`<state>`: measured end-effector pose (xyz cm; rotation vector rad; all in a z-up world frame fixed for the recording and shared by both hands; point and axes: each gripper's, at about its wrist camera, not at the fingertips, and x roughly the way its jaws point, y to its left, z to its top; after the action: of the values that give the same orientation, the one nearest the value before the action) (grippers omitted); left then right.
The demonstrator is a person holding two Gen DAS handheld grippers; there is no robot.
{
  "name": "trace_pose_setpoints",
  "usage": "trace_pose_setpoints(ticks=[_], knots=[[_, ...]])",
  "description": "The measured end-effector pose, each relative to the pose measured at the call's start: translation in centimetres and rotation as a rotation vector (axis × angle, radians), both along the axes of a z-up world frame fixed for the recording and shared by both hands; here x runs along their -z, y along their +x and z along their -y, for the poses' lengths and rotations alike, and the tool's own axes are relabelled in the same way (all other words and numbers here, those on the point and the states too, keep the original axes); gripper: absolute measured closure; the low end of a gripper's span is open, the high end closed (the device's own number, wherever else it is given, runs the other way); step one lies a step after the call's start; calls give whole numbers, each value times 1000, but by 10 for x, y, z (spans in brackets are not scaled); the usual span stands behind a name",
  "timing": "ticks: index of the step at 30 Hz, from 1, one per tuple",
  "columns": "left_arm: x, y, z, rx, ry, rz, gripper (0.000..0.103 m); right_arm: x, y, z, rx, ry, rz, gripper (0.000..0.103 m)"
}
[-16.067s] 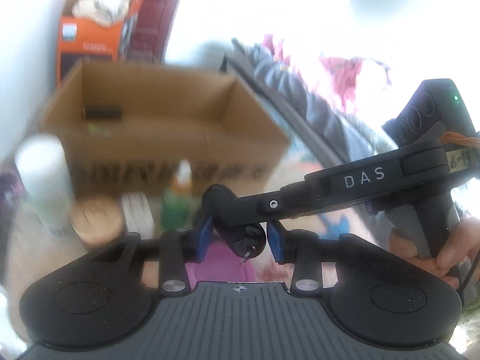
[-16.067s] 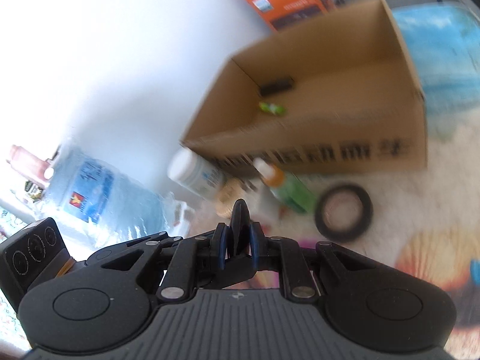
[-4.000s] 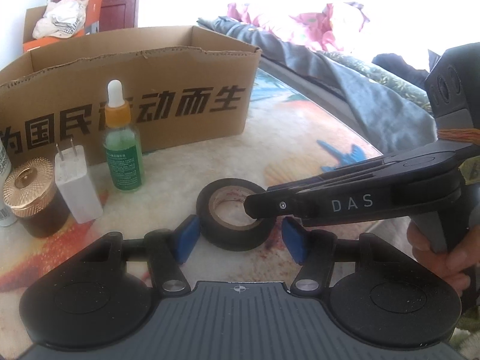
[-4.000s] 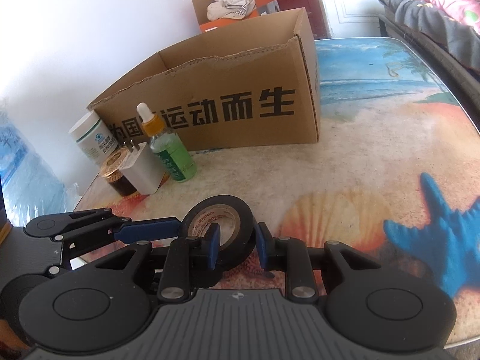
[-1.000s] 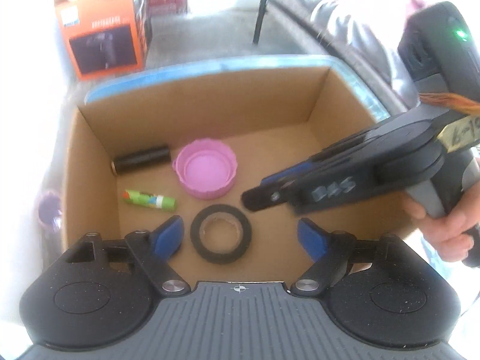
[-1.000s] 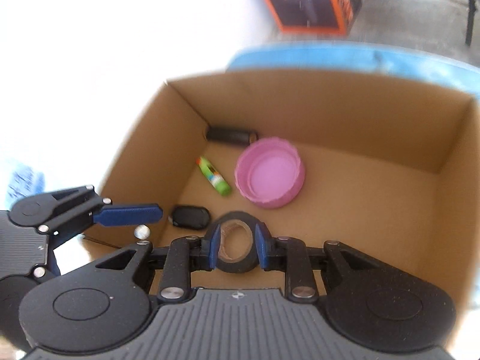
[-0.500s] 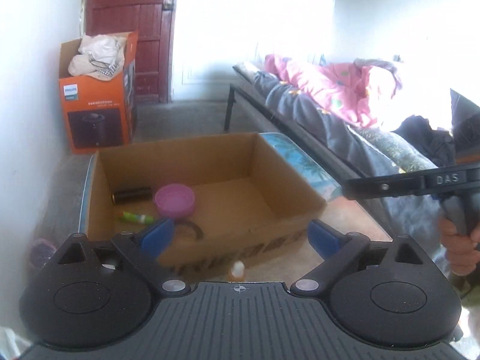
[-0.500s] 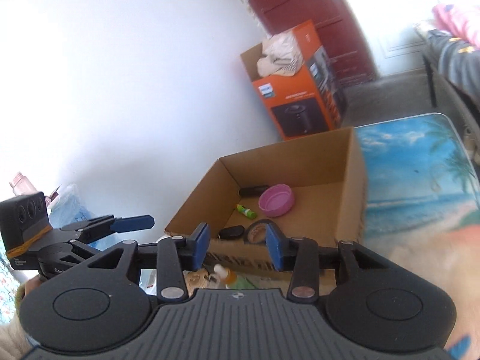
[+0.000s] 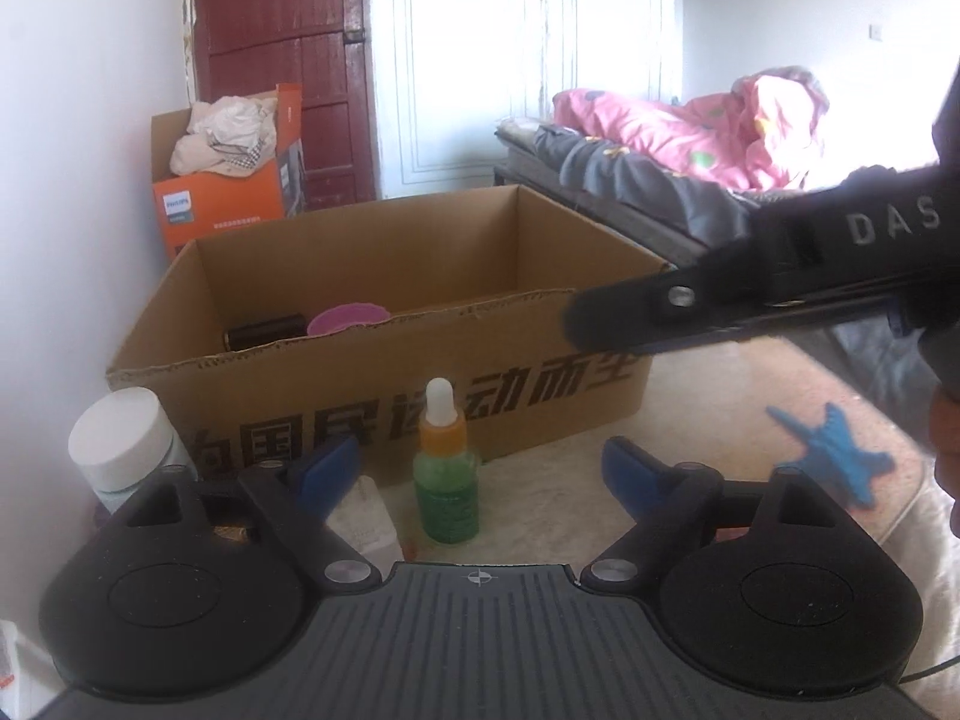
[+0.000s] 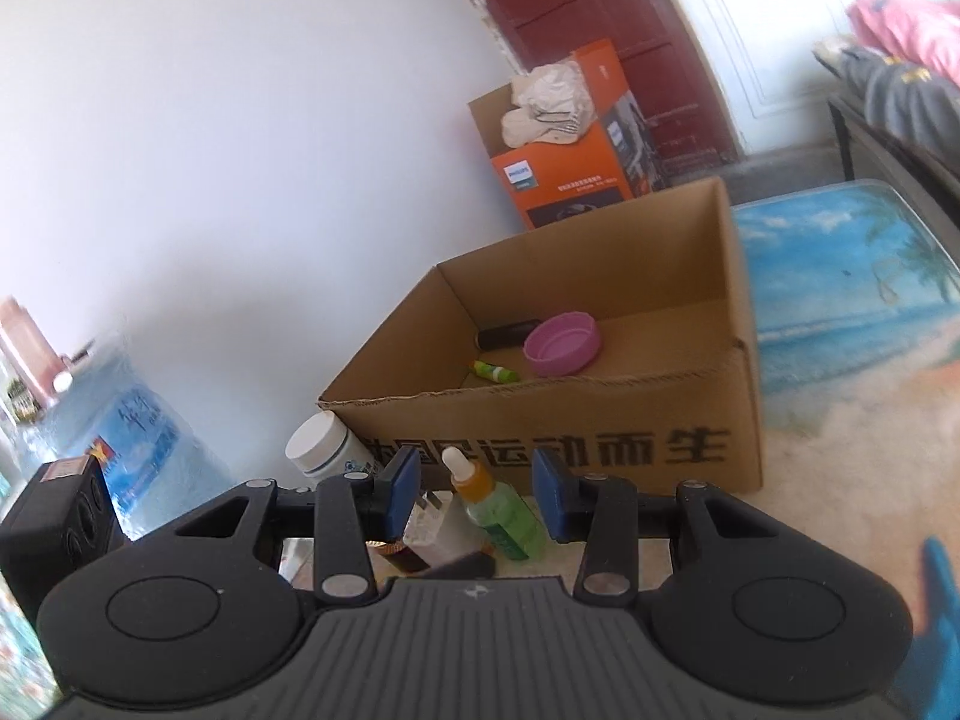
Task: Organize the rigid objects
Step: 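Move the right gripper down to the green dropper bottle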
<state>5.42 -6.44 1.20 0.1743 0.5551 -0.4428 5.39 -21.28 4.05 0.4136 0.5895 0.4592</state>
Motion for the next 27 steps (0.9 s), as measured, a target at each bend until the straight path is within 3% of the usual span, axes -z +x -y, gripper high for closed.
trace_pose_setpoints(ticks=[7, 18, 27], knots=[[9, 14, 3, -19, 36, 25, 39, 10, 20, -40, -50, -118, 38, 65], [19, 25, 3, -30, 13, -18, 73, 26, 42, -57, -83, -165, 20, 85], [15, 21, 7, -18, -46, -29, 80, 23, 32, -48, -67, -183, 32, 90]])
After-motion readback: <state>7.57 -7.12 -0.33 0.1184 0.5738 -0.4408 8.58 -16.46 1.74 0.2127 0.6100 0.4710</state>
